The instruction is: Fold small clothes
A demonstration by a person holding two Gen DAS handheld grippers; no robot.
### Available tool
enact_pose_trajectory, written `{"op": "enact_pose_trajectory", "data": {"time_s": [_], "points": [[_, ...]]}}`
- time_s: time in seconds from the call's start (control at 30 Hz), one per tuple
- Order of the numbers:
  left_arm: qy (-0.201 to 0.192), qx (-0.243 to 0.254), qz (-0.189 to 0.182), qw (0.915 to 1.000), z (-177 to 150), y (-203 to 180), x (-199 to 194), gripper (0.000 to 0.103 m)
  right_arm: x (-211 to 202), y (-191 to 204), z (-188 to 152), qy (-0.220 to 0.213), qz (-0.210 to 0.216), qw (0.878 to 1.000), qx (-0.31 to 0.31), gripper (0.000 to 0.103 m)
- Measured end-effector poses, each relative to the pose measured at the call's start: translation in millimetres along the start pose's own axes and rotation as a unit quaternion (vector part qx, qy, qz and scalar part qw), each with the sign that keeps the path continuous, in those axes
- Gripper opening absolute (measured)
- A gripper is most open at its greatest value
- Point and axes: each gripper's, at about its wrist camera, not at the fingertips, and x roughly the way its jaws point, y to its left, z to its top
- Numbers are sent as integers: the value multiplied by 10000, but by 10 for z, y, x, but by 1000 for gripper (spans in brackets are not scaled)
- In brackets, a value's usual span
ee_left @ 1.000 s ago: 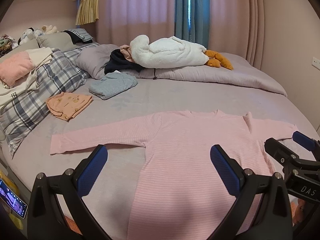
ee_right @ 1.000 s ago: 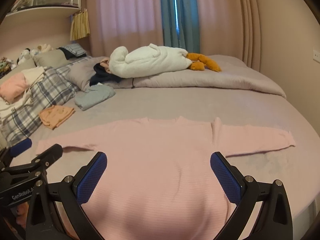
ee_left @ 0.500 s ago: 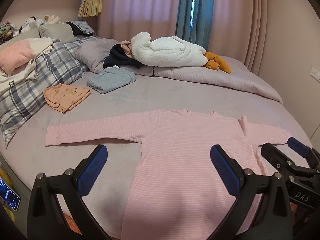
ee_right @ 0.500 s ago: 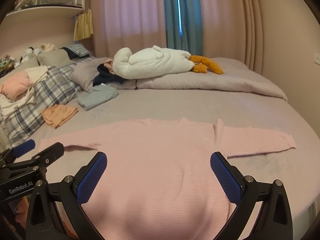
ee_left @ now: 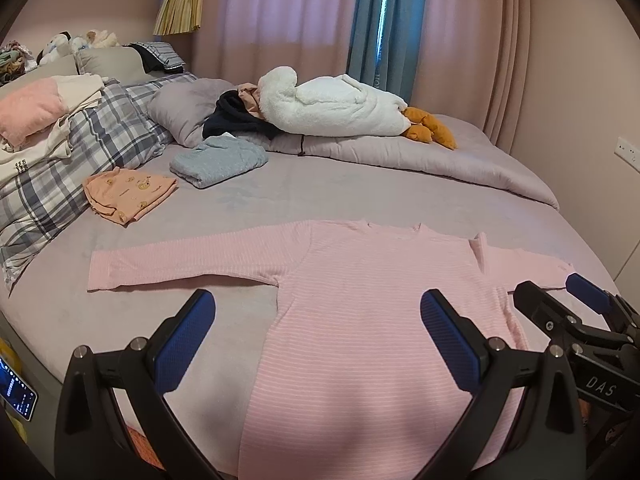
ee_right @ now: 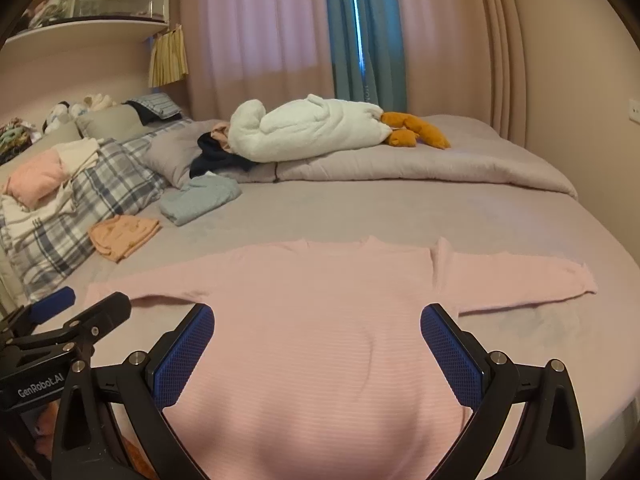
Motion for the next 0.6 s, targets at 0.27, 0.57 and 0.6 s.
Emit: {"op": "enact_pose_trajectory", "data": {"time_s": [0.27,0.57,0.6], "points": [[-15,-24,-58,10000,0,-17,-11,103,3,12,-8,13,-16,10000,6,102],[-34,-26,-117,9999,18,-48,-8,103,16,-4,-2,2,15,10000,23,102],[-32,-23,-127,9999,18,-50,-8,103,18,-9,-1,3,15,10000,30,102]]}}
